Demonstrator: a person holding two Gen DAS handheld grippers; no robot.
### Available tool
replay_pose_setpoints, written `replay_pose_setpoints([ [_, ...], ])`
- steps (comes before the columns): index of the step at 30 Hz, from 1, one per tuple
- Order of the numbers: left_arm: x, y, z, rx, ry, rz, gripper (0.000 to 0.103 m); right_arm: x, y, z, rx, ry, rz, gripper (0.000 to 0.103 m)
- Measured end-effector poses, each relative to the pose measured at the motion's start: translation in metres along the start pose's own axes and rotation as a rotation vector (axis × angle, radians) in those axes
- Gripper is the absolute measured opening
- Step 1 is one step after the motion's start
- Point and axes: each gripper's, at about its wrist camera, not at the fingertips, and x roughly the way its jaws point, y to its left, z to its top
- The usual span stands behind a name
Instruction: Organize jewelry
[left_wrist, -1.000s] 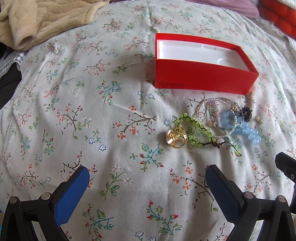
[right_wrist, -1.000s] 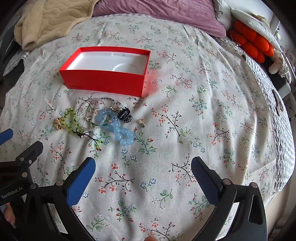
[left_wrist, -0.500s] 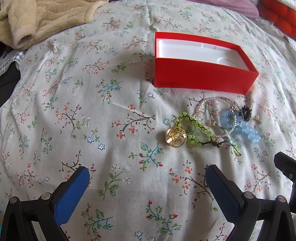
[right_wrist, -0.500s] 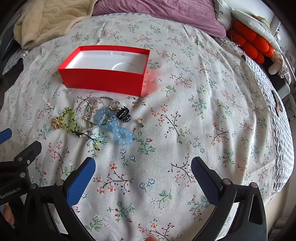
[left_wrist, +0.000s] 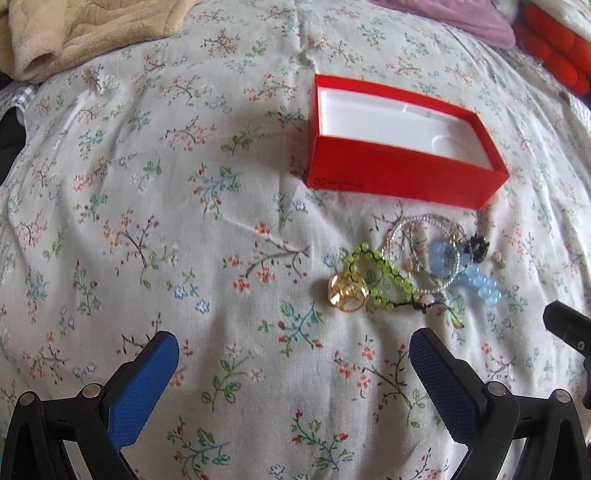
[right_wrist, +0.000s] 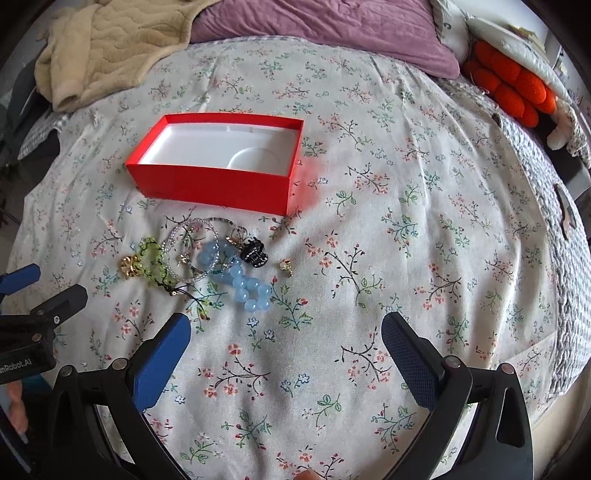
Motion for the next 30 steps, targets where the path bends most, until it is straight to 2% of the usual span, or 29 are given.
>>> replay_pose_setpoints([
  [4,0.002,0.0,0.013,0.023,0.002,-0.062,0.102,0.006,-0.006,0.011,0.002,0.086,0.035,0.103],
  [7,0.012,-0.003,0.019,0.06,-0.001,-0.117,0.102,0.014,-0.009,0.021,-0.021,0.119,0.053,0.103],
  [11,0.031,-0.014,0.019,0.158,-0.03,-0.174,0.097,0.026,-0.021,0.031,-0.017,0.133,0.066,0.103],
  [15,0.053,-0.029,0.02,0.235,-0.002,-0.206,0.091,0.039,-0.035,0.03,0.036,0.161,0.094,0.103],
  [20,0.065,-0.055,0.021,0.329,-0.006,-0.261,0.088,0.054,-0.049,0.028,0.067,0.193,0.07,0.103],
  [25,0.067,-0.081,0.021,0.45,-0.028,-0.276,0.088,0.056,-0.062,0.028,0.096,0.194,0.057,0.103],
  [30,0.084,-0.085,0.029,0.464,-0.004,-0.264,0.086,0.058,-0.066,0.028,0.112,0.193,0.074,0.103],
])
